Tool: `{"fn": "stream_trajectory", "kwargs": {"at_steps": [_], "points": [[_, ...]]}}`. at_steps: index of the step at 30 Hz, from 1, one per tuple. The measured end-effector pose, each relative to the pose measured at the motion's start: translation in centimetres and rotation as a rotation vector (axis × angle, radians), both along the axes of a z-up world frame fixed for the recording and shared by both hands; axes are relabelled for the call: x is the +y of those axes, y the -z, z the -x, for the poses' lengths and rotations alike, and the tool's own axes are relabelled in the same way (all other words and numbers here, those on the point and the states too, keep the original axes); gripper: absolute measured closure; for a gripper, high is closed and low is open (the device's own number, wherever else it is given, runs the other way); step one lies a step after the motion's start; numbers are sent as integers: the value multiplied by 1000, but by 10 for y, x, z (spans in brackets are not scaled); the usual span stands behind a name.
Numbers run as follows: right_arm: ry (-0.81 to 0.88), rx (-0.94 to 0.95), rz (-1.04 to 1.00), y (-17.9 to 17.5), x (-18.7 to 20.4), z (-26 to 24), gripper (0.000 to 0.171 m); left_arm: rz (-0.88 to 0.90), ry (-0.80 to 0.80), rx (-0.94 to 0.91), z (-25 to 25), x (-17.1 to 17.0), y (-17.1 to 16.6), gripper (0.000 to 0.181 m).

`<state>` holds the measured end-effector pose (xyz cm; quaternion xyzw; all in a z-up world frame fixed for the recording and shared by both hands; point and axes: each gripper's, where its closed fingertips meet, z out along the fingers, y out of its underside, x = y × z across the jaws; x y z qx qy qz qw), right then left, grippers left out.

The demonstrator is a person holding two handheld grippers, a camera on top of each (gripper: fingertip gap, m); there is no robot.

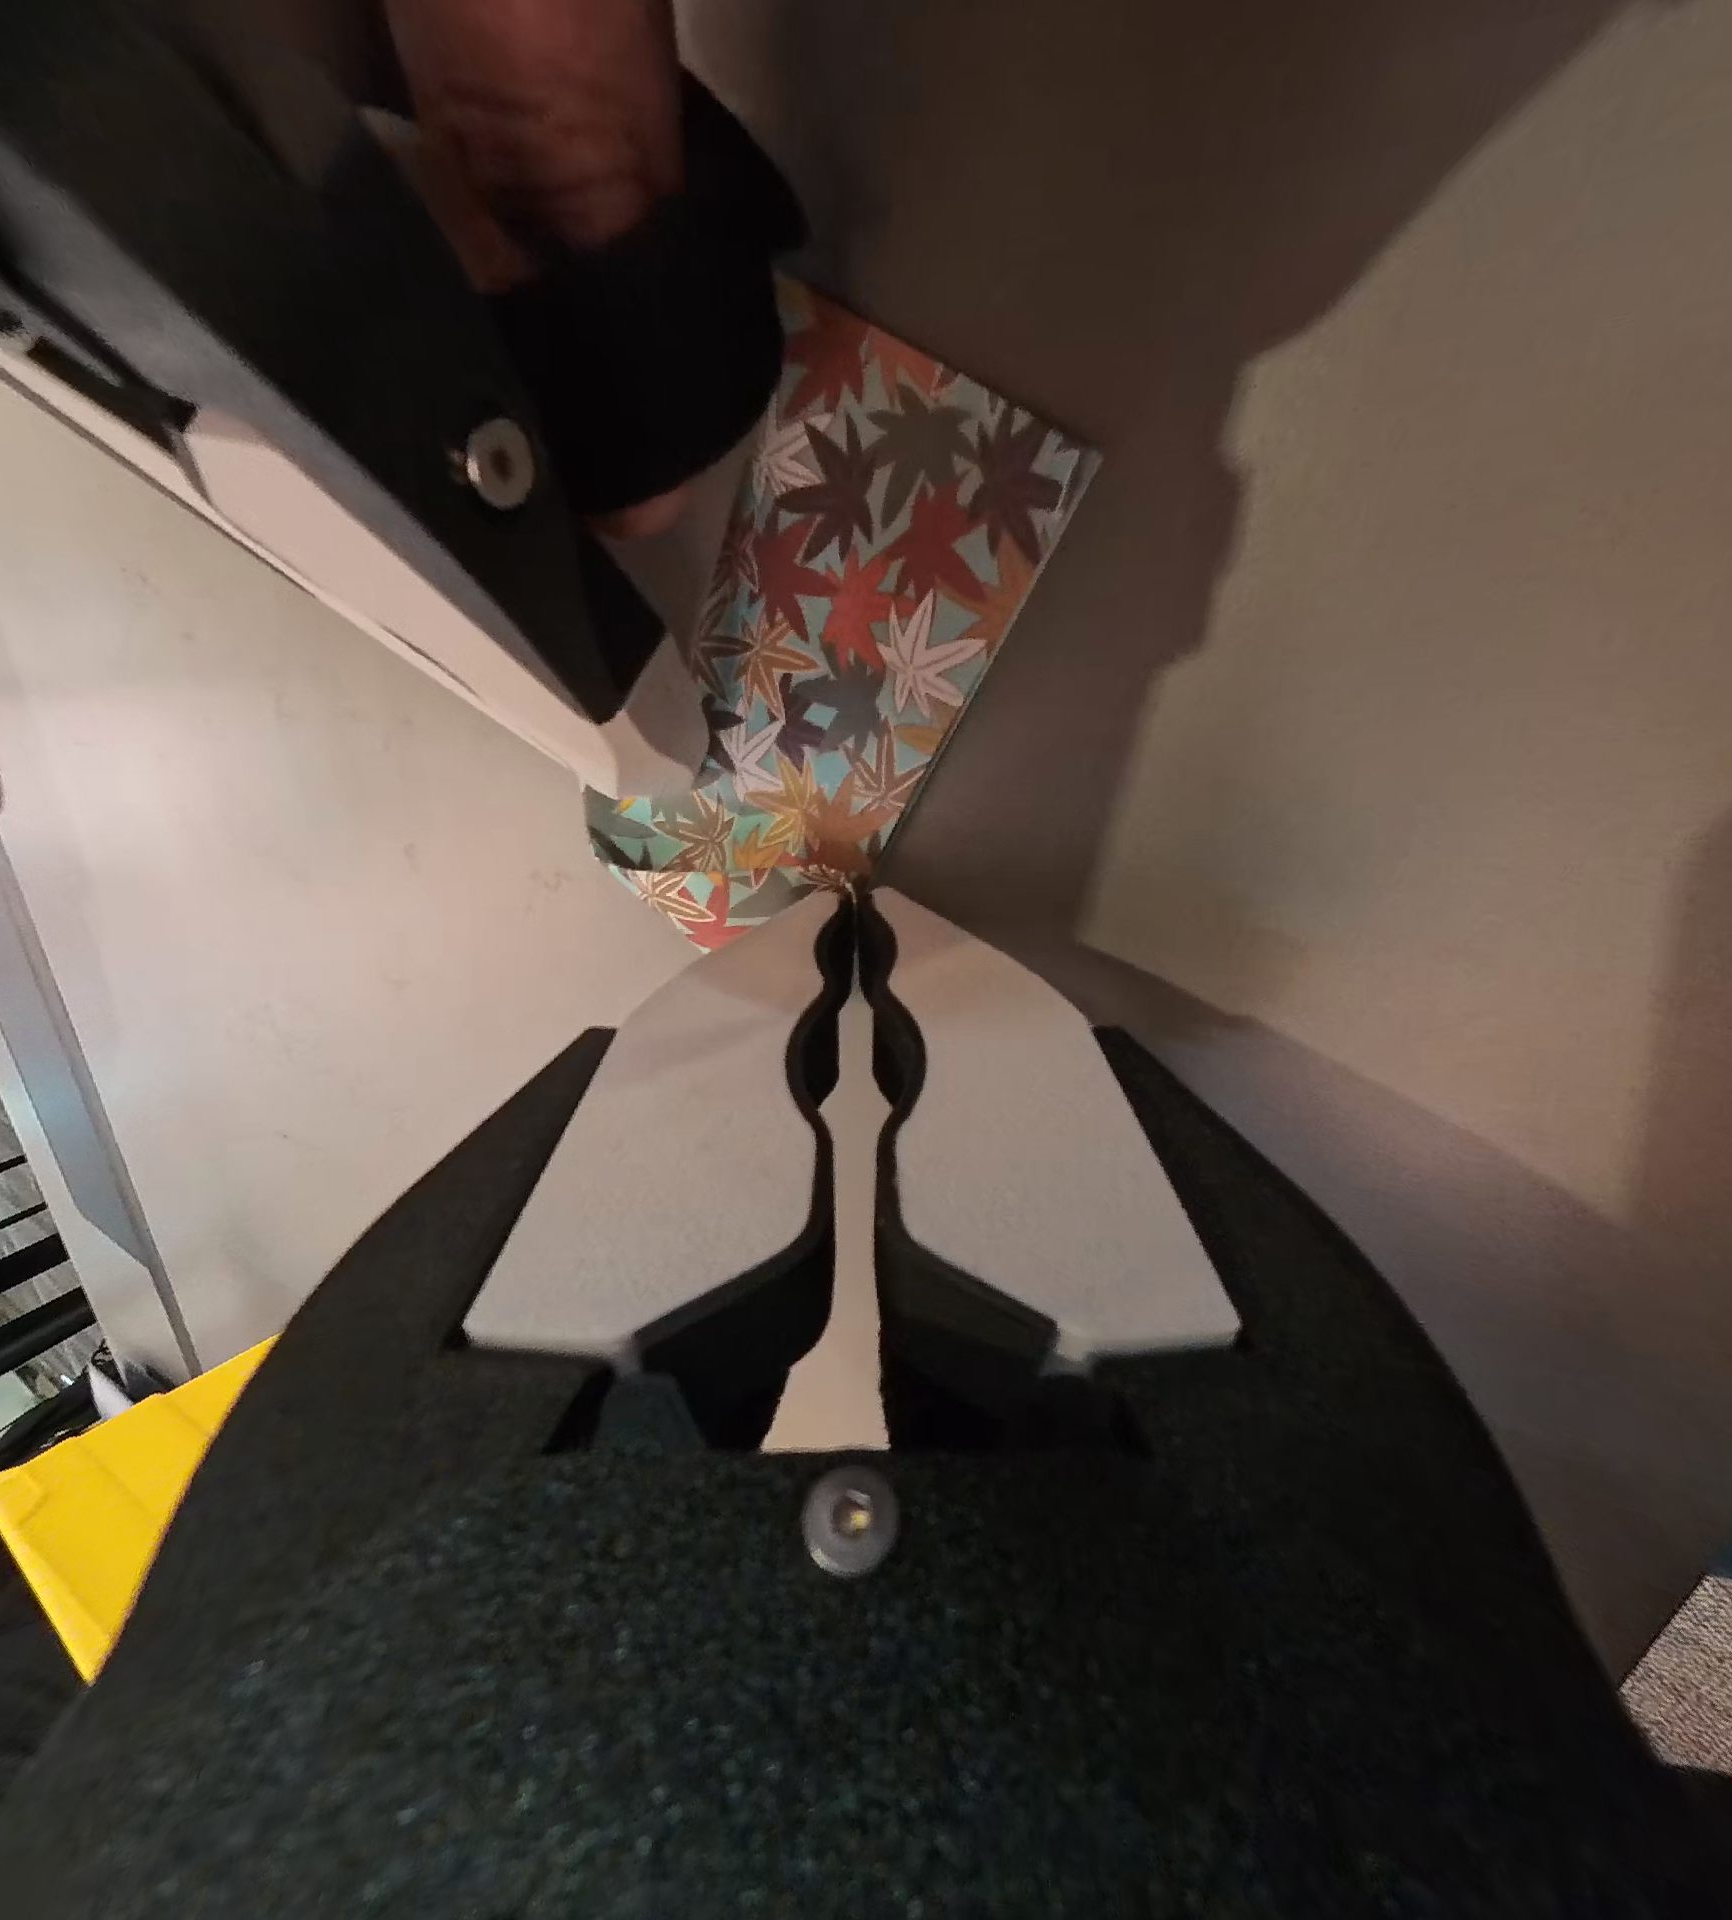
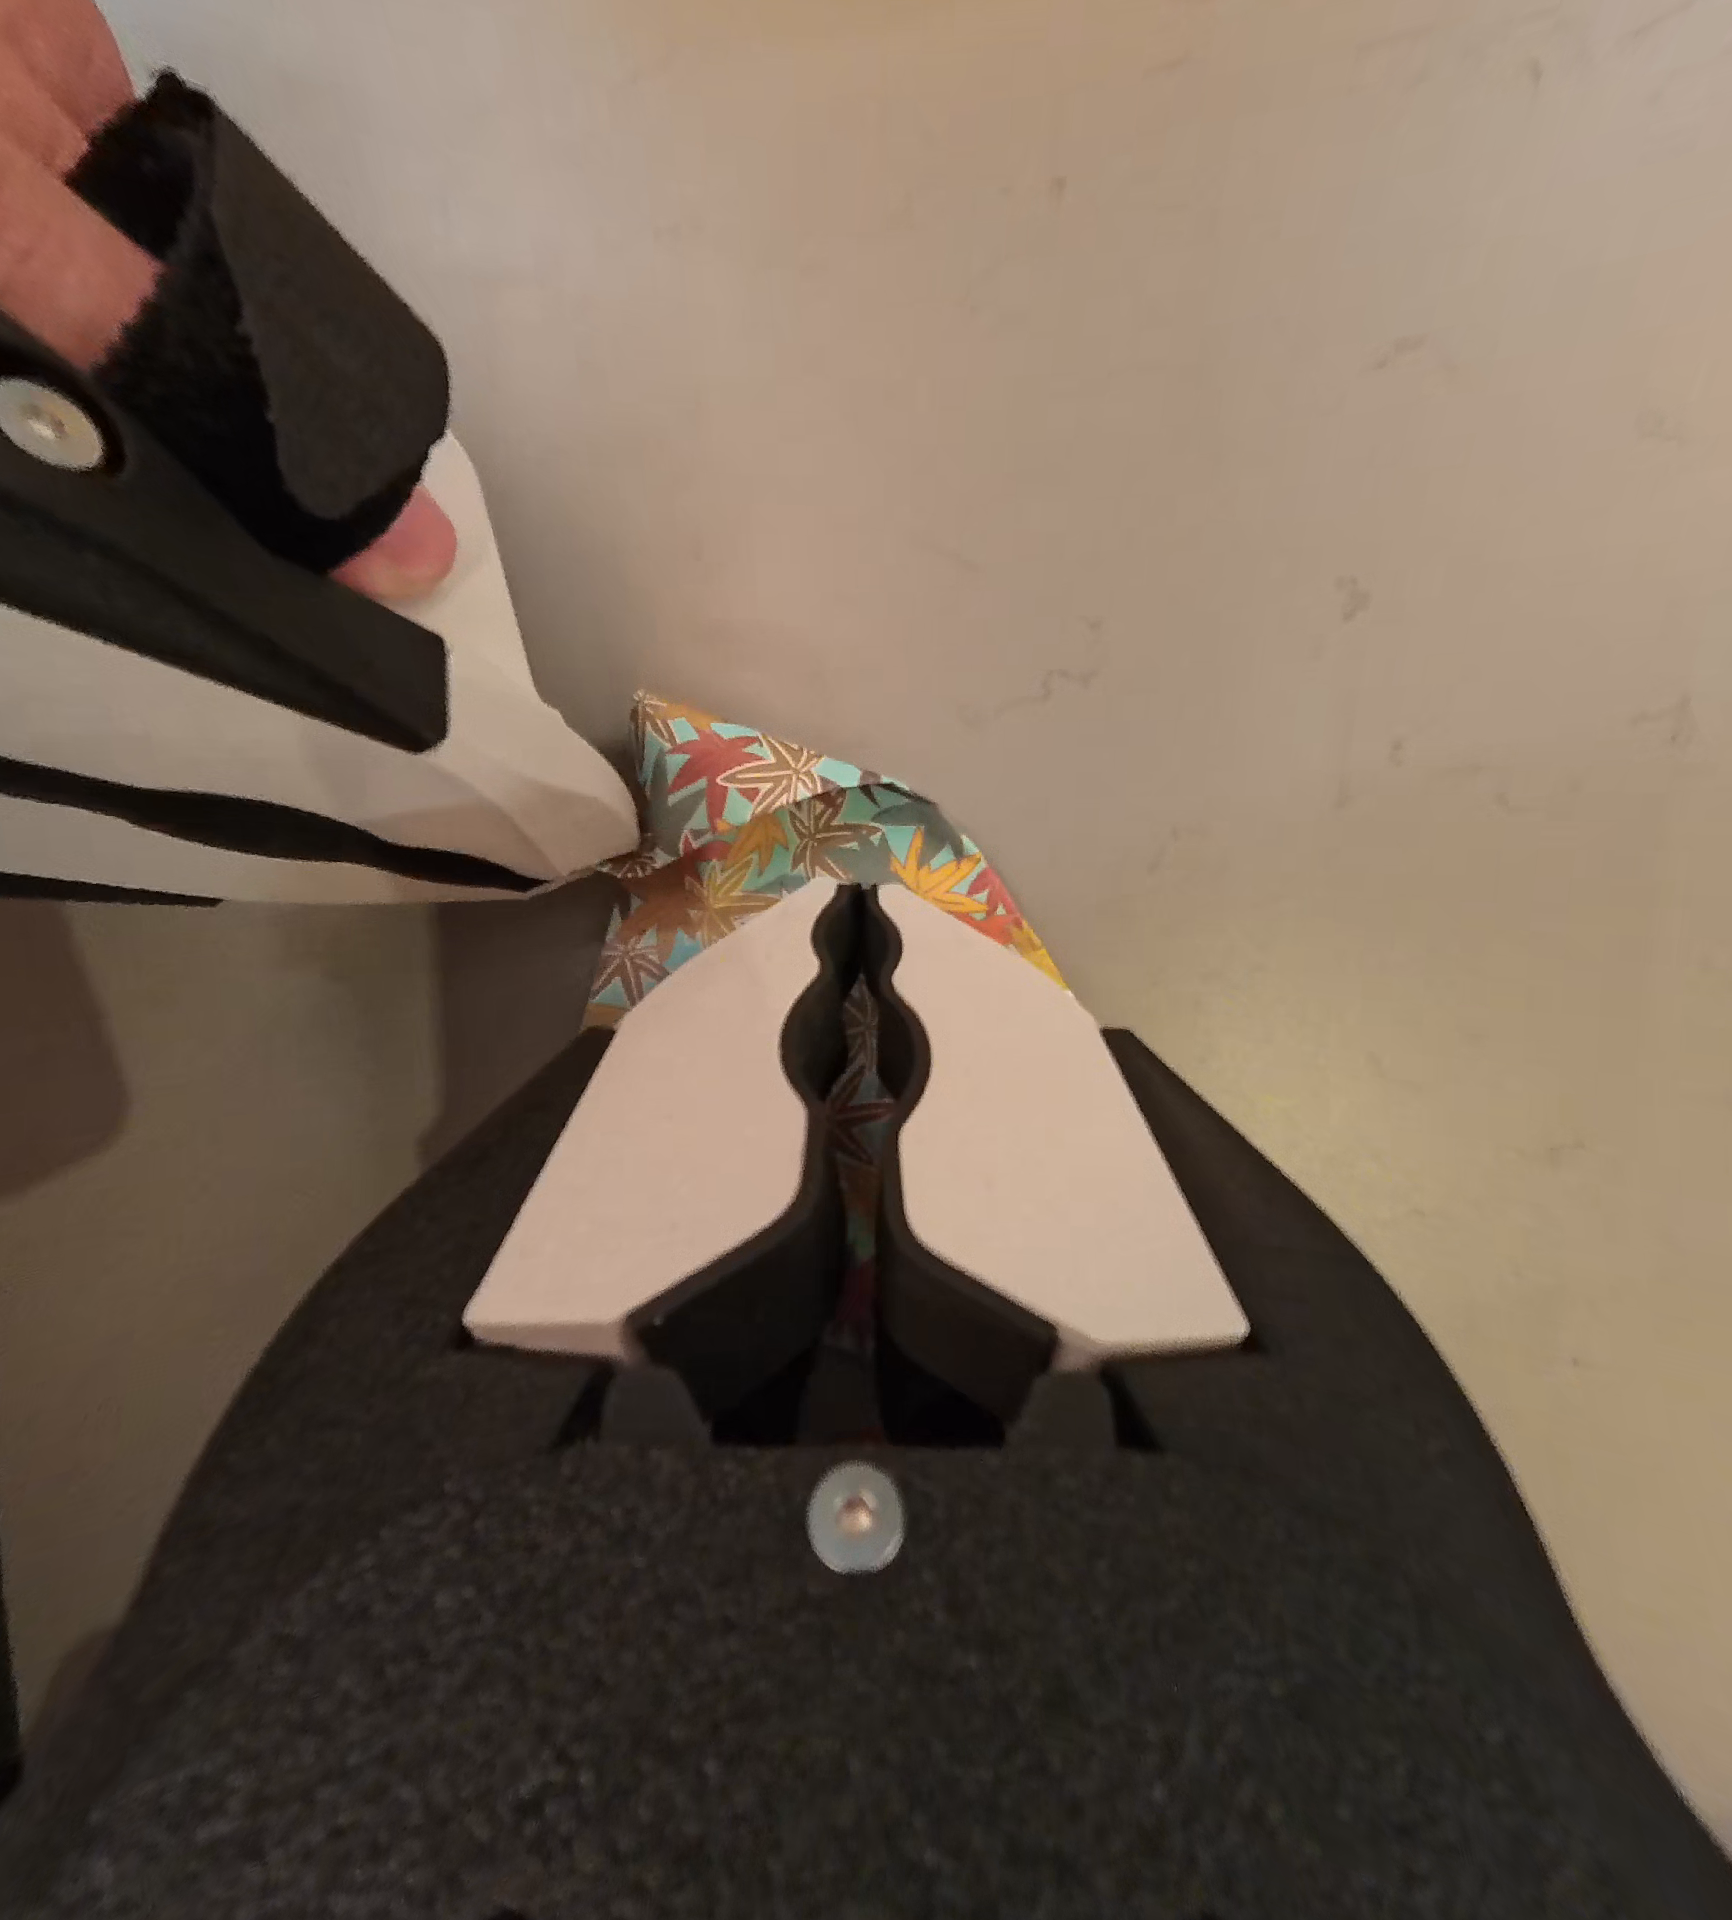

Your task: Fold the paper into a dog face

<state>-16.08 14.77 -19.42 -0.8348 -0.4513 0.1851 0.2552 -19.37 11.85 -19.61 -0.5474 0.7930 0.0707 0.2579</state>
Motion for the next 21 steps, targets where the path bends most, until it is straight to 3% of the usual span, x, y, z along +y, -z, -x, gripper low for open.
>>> {"fn": "stream_trajectory", "kwargs": {"at_steps": [7, 21], "points": [[-14, 101, -20, -26, 0, 9, 171, 4, -1, -6, 1, 2, 0, 181], [-6, -2, 58, -2, -23, -4, 171, -13, 6, -7, -1, 6, 0, 181]]}}
